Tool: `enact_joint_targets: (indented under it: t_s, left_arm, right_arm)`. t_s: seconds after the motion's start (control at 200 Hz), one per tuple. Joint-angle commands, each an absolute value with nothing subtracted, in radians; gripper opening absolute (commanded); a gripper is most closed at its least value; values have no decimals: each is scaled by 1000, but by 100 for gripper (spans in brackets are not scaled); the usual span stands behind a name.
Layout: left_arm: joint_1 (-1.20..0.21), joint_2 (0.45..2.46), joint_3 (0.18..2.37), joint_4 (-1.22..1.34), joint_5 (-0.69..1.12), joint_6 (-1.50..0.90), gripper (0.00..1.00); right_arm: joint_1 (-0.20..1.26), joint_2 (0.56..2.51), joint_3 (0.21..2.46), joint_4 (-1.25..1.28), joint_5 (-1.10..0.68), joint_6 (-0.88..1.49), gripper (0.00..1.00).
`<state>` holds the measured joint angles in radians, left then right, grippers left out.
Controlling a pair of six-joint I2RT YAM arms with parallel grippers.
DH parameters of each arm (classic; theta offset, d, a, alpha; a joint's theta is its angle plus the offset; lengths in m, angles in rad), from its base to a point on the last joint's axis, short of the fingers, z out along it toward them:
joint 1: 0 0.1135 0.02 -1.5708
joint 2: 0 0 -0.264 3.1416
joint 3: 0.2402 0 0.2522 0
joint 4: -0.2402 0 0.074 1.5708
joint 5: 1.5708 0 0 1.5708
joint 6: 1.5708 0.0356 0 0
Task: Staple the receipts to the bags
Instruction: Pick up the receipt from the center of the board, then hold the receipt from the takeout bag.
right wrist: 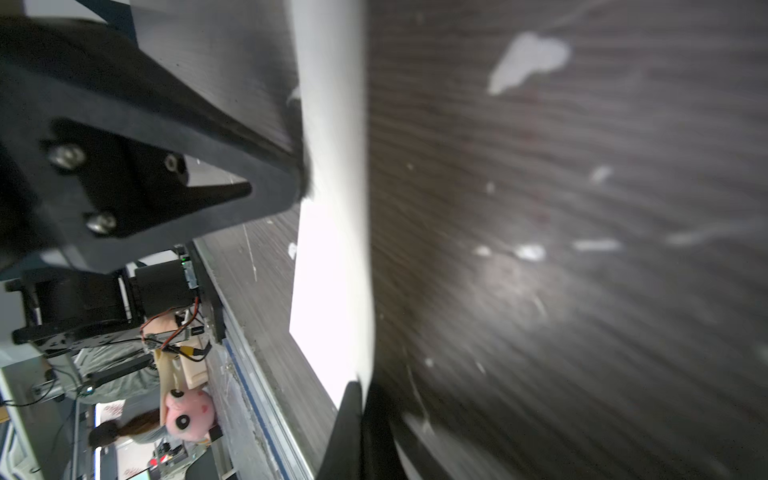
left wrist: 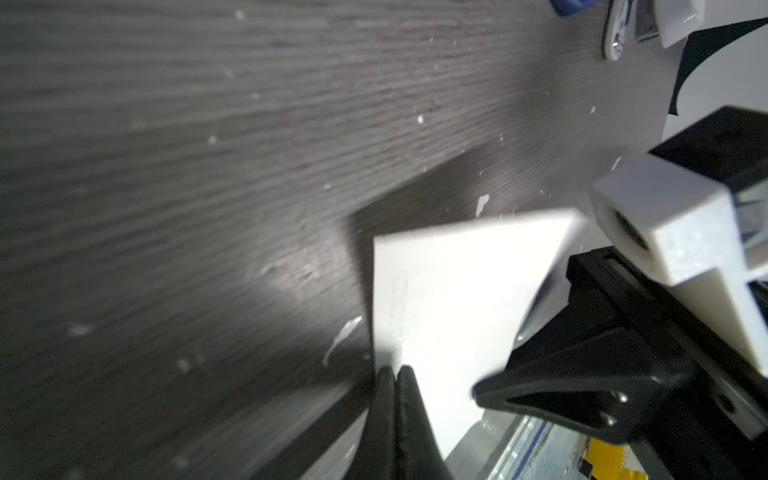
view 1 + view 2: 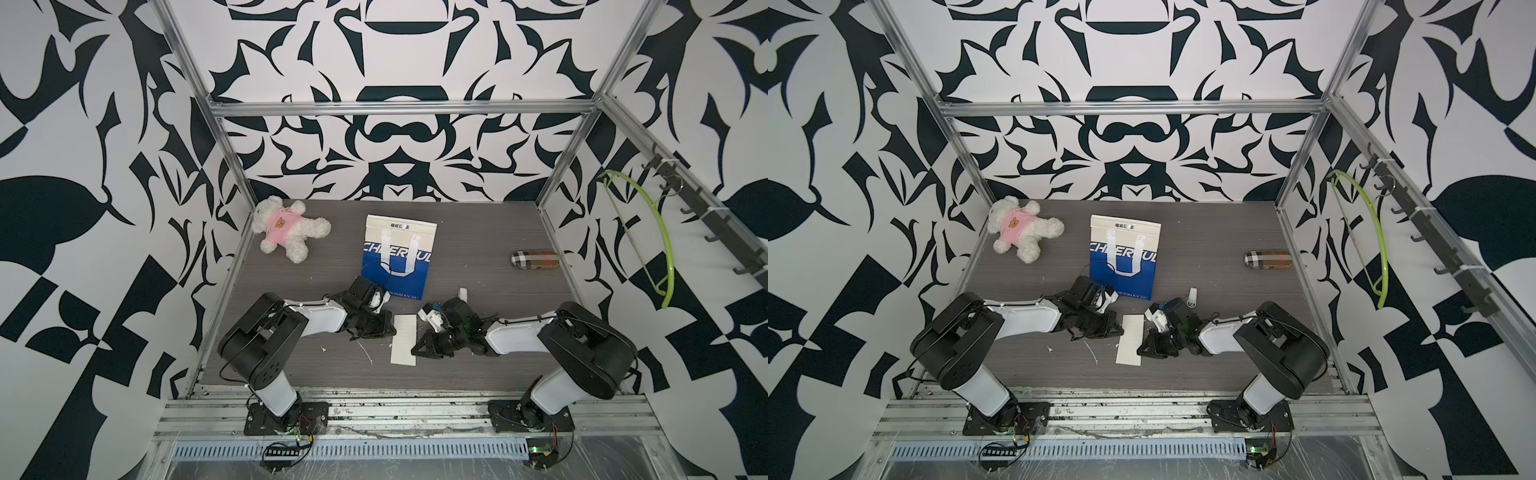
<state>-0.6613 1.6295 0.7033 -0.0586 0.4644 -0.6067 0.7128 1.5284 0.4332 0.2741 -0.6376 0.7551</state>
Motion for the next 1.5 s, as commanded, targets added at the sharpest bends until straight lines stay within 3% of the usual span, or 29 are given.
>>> enact_joint_targets:
  t_s: [0.0, 0.07, 0.15, 0.21, 0.275, 0.445, 0.59, 0.825, 1.005, 1.175, 1.495]
  left_arm:
    - [-658, 1524, 783, -218, 393, -593, 34]
    - [-654, 1431, 828, -284, 359, -585, 60]
    - [-628, 1314, 865, -321, 324, -582, 80]
    - [-583, 1230, 900, -338, 315, -558, 91]
    - [-515, 1184, 949, -360, 327, -516, 96]
    - [-373, 1196, 1137, -453, 367, -359, 100]
    - [-282, 1266, 1267, -445, 430, -212, 100]
    - [-159, 1459, 1363, -261, 733, 21, 100]
    - [-144, 1631, 1514, -456, 976, 304, 100]
    - [-143, 1740, 1570, -477, 1123, 340, 99]
    - [-195, 1821, 1570, -425, 1134, 336, 98]
  right_arm:
    - [708, 1410, 427, 171, -574, 643, 0]
    - [709, 1324, 432, 132, -567, 583, 0]
    - [709, 1219, 440, 64, -550, 494, 0]
    - [709, 1133, 452, 9, -529, 419, 0]
    - [709, 1046, 467, -45, -502, 343, 0]
    - [708, 861, 520, -153, -416, 180, 0]
    - [709, 833, 617, -187, -386, 57, 0]
    - [605, 1010, 811, -128, -443, -32, 0]
    - [489, 1151, 901, -33, -574, -3, 0]
    - [466, 1255, 970, 4, -621, 3, 0]
    - [465, 1376, 1009, 125, -697, 83, 0]
